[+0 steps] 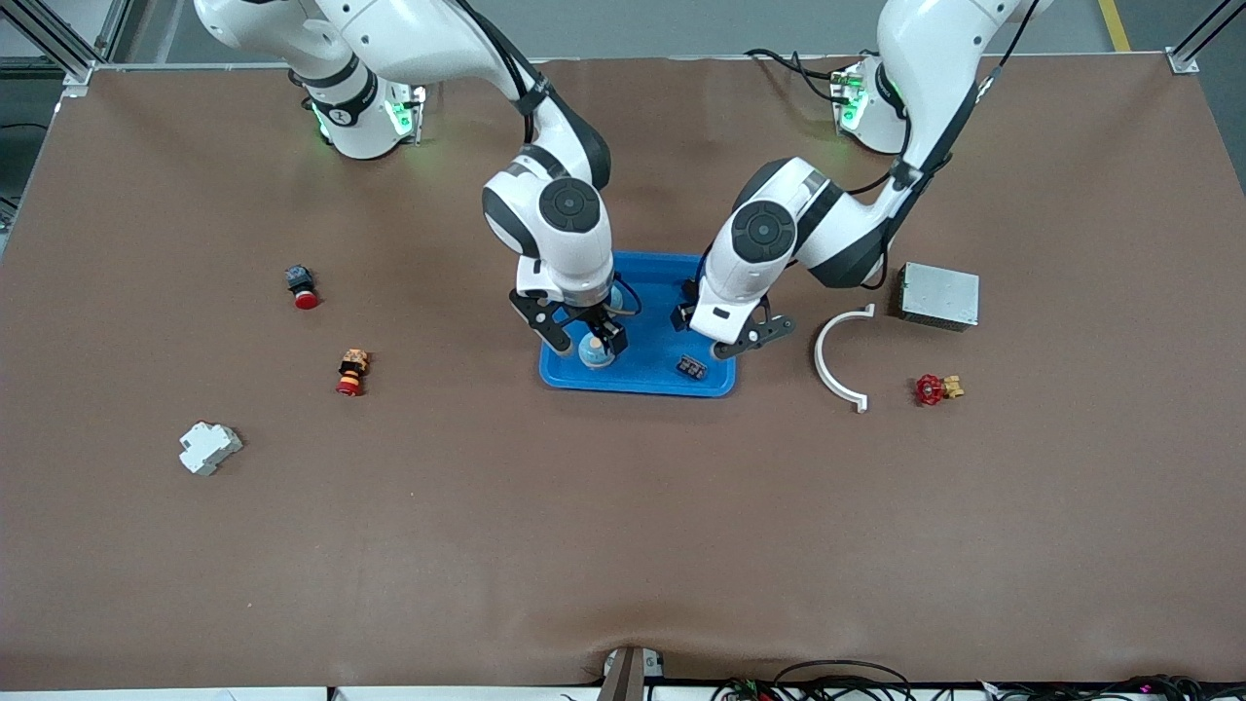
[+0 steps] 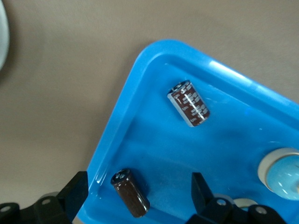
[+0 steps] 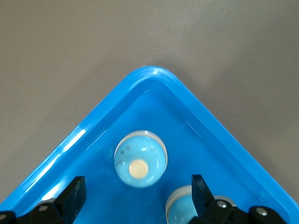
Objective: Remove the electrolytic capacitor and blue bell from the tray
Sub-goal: 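Grasp the blue bell with the right gripper while the left gripper grasps the capacitor, then carry the bell toward the red buttons while the left gripper places the capacitor, then grasp the second capacitor with the left gripper while the right gripper holds the bell, then set the bell beside the red buttons while the left gripper carries the capacitor, then reach into the tray and grasp the second blue bell with the right gripper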
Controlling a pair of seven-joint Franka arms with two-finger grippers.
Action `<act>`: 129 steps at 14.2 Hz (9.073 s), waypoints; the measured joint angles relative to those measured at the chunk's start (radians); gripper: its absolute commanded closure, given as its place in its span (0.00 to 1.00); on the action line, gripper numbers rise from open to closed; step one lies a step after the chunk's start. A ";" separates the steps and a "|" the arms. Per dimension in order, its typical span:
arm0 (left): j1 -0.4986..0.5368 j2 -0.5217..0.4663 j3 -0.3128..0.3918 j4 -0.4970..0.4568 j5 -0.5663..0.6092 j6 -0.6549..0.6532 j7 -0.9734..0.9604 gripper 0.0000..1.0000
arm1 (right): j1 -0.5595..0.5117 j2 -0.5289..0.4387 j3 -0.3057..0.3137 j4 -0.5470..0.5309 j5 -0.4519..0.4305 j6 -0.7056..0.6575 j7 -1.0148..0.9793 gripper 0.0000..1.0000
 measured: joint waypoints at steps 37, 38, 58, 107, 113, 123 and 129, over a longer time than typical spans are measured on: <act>0.431 -0.098 0.023 -0.005 0.189 -0.297 0.047 1.00 | -0.091 -0.134 -0.021 0.102 -0.007 -0.385 -0.405 1.00; 0.447 -0.072 0.023 -0.019 0.193 -0.266 0.052 1.00 | -0.126 -0.160 -0.022 0.096 -0.006 -0.414 -0.492 1.00; 0.407 -0.016 -0.214 0.210 0.181 -0.403 -0.199 0.00 | -0.763 -0.340 -0.032 -0.294 -0.006 -0.093 -1.665 1.00; 0.408 -0.033 -0.060 0.235 0.239 -0.396 -0.274 1.00 | -0.649 -0.364 0.003 -0.318 0.133 -0.129 -1.475 0.00; 0.636 -0.048 -0.067 0.128 0.239 -0.366 0.019 1.00 | -0.396 -0.361 0.010 -0.261 0.133 -0.127 -0.926 0.00; 0.822 -0.071 -0.080 -0.141 0.440 -0.038 0.263 1.00 | -0.095 -0.255 0.011 -0.258 0.144 0.015 -0.416 0.00; 0.895 -0.015 -0.080 -0.168 0.510 0.070 0.364 1.00 | 0.038 -0.088 0.011 -0.228 0.144 0.140 -0.267 0.00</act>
